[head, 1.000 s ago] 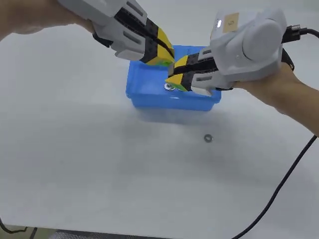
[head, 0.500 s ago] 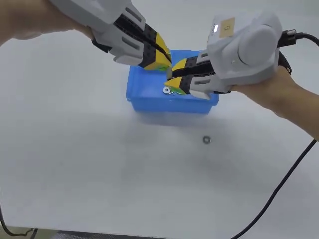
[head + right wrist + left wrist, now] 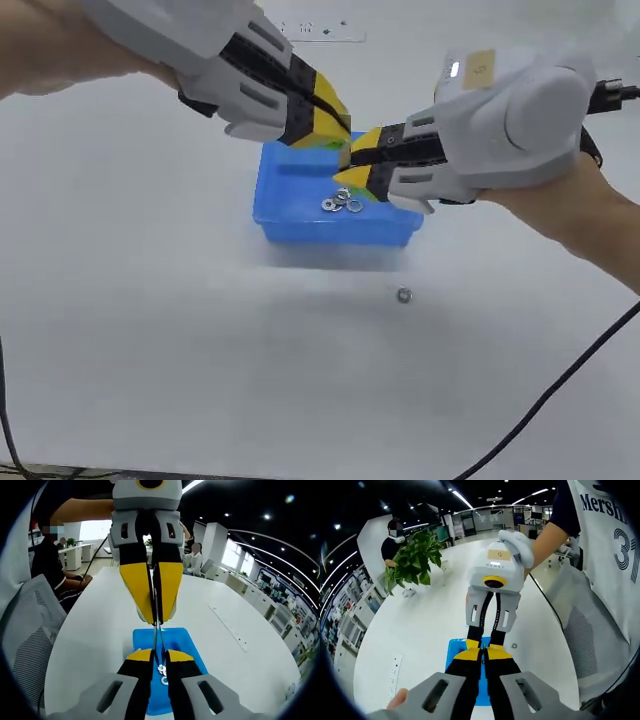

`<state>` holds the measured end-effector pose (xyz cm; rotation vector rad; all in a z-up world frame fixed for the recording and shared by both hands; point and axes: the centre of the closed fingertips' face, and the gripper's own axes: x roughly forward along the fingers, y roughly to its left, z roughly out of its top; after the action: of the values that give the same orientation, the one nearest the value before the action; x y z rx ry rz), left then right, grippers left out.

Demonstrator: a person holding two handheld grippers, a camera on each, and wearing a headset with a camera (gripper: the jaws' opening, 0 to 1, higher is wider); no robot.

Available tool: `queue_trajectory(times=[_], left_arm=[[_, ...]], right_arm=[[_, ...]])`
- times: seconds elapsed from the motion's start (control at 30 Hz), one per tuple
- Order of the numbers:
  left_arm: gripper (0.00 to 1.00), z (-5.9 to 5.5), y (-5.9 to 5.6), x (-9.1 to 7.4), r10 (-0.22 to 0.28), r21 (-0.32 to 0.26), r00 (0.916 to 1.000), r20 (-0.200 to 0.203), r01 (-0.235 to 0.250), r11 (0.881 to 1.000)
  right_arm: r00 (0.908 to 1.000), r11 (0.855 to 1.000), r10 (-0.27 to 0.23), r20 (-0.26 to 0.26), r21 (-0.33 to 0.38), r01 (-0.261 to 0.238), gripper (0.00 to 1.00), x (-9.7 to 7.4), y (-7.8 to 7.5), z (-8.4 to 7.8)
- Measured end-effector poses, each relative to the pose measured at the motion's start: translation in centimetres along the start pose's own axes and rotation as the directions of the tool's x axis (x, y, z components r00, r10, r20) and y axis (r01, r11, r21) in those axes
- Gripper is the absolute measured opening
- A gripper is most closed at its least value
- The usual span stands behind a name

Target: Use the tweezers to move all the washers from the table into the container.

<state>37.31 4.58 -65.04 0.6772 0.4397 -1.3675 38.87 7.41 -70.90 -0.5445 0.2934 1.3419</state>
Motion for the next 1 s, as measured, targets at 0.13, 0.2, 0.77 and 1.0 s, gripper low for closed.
queue_trajectory(times=[0.13, 0.2, 0.77, 1.0], left_arm=[[0.06, 1.3, -1.5, 0.1, -0.008, 0.015, 0.9999, 0.007, 0.008, 1.000], [0.06, 1.8, -2.3, 0.2, -0.012, 0.026, 0.9999, 0.009, 0.012, 1.000], [0.06, 2.7, -8.1, 3.5, -0.088, 0.040, 0.9960, 0.012, 0.088, 0.995], [0.06, 2.6, -9.0, 4.9, -0.092, 0.000, 0.9951, 0.035, 0.092, 0.996]], right_arm=[[1.0000, 1.000, -0.006, 0.001, -0.009, 0.006, 0.10, -1.5, 1.3, 0.4], [1.0000, 1.000, -0.006, -0.001, -0.009, 0.006, 0.10, -2.2, 2.1, 0.3], [0.9992, 0.999, 0.009, -0.038, 0.047, -0.007, 0.10, -4.8, 7.4, -2.9], [0.9969, 0.999, 0.031, -0.073, 0.035, -0.028, 0.10, -5.2, 8.2, -4.5]])
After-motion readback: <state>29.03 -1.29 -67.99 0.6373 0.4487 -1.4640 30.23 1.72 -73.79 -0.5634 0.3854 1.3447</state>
